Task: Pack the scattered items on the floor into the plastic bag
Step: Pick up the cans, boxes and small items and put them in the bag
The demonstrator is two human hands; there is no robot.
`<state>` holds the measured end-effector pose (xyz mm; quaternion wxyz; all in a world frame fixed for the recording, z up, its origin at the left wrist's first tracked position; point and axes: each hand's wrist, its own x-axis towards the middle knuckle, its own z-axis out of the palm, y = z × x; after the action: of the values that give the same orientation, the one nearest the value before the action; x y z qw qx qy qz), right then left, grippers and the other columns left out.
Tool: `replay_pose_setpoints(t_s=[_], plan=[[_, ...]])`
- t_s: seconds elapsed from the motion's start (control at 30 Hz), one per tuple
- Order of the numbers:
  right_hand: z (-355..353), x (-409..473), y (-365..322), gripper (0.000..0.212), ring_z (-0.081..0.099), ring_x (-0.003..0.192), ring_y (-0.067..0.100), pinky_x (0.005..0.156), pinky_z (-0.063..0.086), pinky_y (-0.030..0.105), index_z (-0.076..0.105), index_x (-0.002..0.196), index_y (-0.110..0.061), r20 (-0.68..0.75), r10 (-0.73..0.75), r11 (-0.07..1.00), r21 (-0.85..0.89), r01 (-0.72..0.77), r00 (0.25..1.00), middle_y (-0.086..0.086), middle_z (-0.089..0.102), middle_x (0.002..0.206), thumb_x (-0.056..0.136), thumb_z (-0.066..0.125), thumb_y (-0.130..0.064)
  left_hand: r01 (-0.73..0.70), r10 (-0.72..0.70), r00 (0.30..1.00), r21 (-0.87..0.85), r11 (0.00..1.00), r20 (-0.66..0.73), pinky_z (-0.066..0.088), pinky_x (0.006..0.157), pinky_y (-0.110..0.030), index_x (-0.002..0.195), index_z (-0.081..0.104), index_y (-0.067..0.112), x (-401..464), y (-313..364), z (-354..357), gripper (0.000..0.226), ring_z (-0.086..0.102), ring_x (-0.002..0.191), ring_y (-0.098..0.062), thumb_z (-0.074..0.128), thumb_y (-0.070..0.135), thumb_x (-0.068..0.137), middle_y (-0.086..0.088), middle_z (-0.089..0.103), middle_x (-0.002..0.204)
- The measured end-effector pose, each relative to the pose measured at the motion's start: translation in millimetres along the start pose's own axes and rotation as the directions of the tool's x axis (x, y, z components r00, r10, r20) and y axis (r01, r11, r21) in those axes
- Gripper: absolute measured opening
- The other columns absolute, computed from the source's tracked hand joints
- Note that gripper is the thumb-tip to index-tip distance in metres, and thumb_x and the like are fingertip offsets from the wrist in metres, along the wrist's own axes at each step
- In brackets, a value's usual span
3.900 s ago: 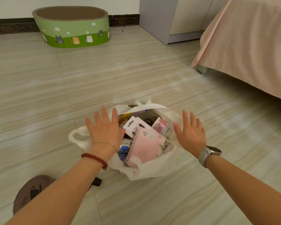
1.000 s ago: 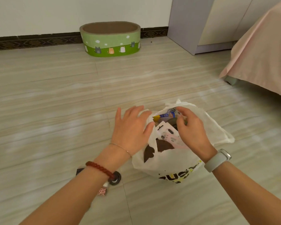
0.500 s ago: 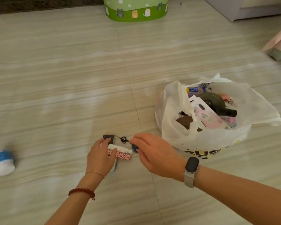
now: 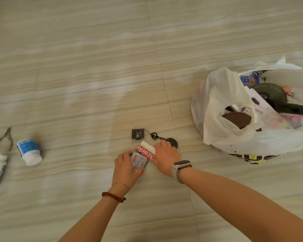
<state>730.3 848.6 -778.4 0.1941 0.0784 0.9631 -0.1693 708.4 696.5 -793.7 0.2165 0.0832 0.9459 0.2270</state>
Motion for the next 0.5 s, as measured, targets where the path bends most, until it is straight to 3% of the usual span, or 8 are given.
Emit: replay_pose_setpoints(t_s=[0.1,0.2,0.33,0.5], plan=[[-1,-1,3,0.046,0.044,0.113,0.029,0.089,0.039,0.037,0.039,0.124,-0.006,-0.026,0.006,1.0,0.03,-0.005,1.0,0.013,0.046,0.126,0.09,0.051,-0.035,0.062,-0.062,0.998,-0.233,0.97,0.008,0.045,0.067,-0.025,0.115,0.036,0.013,-7,5,-3,0.052,0.055,0.084,-0.018,0.07,0.022,0.077,-0.002,0.051,0.098],[4,-3,5,0.049,0.046,0.112,0.03,0.088,0.04,0.039,0.039,0.123,-0.005,0.023,0.03,0.999,-0.031,-0.03,0.999,0.015,0.046,0.125,0.088,0.052,-0.038,0.089,-0.094,0.996,-0.325,0.942,0.0,0.039,0.053,-0.02,0.103,0.029,0.019,-13,7,-6,0.044,0.051,0.065,-0.009,0.067,0.022,0.08,0.005,0.047,0.082],[10,-9,5,0.034,0.054,0.104,0.032,0.078,0.042,0.038,0.04,0.119,-0.004,0.014,0.018,0.997,-0.077,-0.017,1.0,0.015,0.053,0.12,0.091,0.045,-0.022,0.167,-0.218,0.974,-0.455,0.875,-0.061,0.042,0.064,-0.029,0.102,0.028,0.017,-20,4,-17,0.046,0.052,0.074,-0.021,0.068,0.021,0.08,0.0,0.047,0.087],[-13,-25,3,0.029,0.06,0.09,0.032,0.065,0.041,0.034,0.041,0.116,-0.005,0.073,-0.006,0.986,0.165,-0.006,0.997,0.014,0.059,0.111,0.092,0.044,-0.021,0.137,-0.298,0.943,-0.648,0.75,-0.146,0.052,0.08,-0.044,0.106,0.029,0.018,-21,12,-38,0.049,0.057,0.08,-0.025,0.07,0.016,0.078,-0.008,0.048,0.098]])
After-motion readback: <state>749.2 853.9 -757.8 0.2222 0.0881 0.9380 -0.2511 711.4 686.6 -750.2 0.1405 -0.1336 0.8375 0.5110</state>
